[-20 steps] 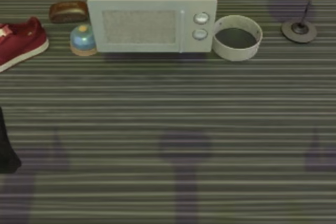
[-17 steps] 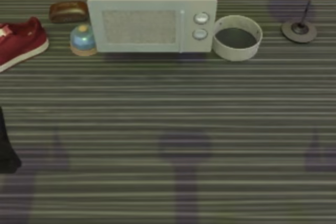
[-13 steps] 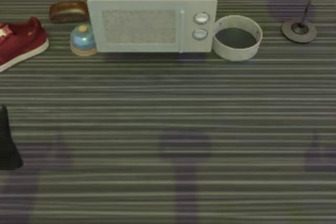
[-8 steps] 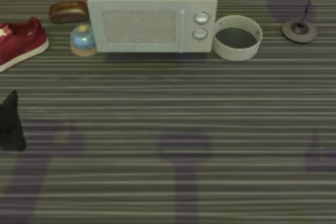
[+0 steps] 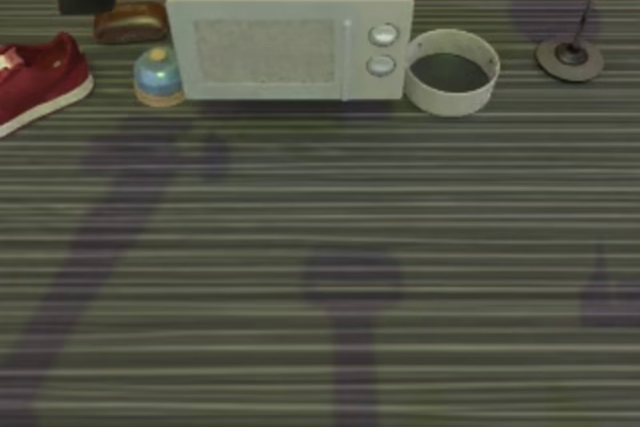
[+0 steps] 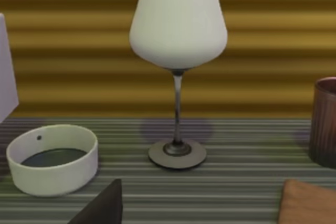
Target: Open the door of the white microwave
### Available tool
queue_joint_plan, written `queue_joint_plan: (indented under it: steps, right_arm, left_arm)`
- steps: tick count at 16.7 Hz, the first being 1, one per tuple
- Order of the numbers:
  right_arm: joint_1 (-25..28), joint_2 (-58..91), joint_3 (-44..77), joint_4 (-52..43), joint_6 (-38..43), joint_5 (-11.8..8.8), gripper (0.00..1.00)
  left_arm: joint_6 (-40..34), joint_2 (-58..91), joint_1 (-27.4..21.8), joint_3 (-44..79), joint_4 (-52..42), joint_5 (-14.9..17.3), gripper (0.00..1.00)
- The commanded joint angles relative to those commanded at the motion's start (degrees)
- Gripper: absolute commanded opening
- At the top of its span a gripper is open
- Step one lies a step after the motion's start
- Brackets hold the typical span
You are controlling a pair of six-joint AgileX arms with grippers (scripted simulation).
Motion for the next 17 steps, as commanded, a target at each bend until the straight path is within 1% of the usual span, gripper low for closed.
queue_joint_plan:
  steps: [5,9,13,17]
  right_arm:
    - [0.0,0.0,0.0,0.0,0.0,0.0,1.0]
    - [0.0,0.0,0.0,0.0,0.0,0.0,1.0]
    - [0.0,0.0,0.0,0.0,0.0,0.0,1.0]
    - [0.0,0.0,0.0,0.0,0.0,0.0,1.0]
  left_arm:
    - [-9.15,26.51,-7.67,33.19,-11.58,-3.21,1.0]
    - [-15.64,46.78,-12.76,54.23,-20.65,-6.46,1.0]
    - [-20.22,63.6,-16.28,67.83,-28.95,-9.86,1.0]
    - [-22.33,73.66,-18.09,74.46,-34.75,-12.12,1.0]
